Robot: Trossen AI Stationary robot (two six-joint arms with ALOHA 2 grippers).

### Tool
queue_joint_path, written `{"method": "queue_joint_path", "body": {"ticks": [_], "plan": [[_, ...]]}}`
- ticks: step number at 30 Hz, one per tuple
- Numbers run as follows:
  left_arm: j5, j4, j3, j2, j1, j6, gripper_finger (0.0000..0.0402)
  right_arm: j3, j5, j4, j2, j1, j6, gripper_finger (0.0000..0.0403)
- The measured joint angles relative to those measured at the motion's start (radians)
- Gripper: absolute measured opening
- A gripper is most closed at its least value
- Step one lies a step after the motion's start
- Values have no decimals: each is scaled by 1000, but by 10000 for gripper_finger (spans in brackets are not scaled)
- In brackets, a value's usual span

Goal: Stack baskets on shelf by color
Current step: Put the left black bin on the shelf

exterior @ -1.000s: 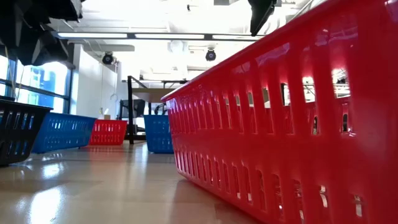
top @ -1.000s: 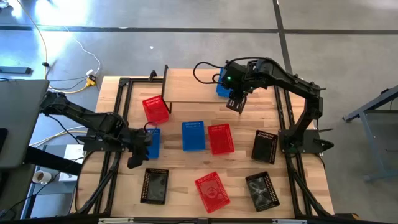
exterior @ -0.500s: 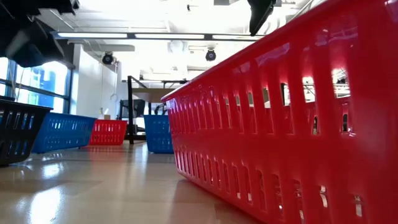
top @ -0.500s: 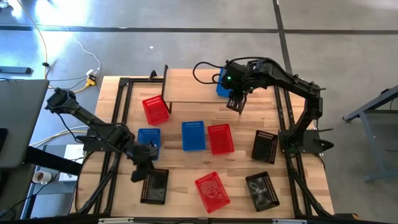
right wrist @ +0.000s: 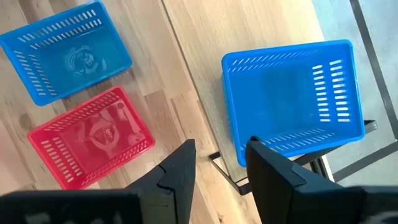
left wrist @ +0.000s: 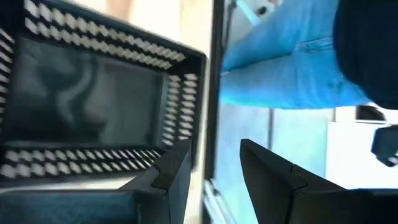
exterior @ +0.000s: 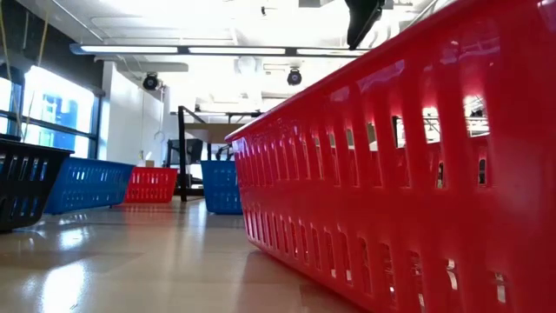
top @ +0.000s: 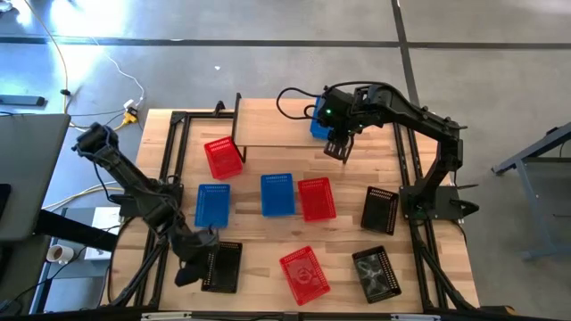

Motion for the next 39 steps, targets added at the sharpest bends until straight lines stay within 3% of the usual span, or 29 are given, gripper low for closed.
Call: {"method": "queue_joint_path", "body": {"ticks": [7,18,24,29,39], "plan": [[-29,-18,0,3,-89,-147,129,0,-3,0,0,0,52,126],[-168,-191,0,3,-110,-652,129,0,-18,0,0,0,86,126],[-176,-341,0,3,-110,-903,129,0,-18,0,0,0,89,126],[-258,-321,0,3,-110,-942,129,0,-18,0,0,0,89,126],[-262,-272,0,99,-110,-970,129,0,-17,0,0,0,89,126]]}}
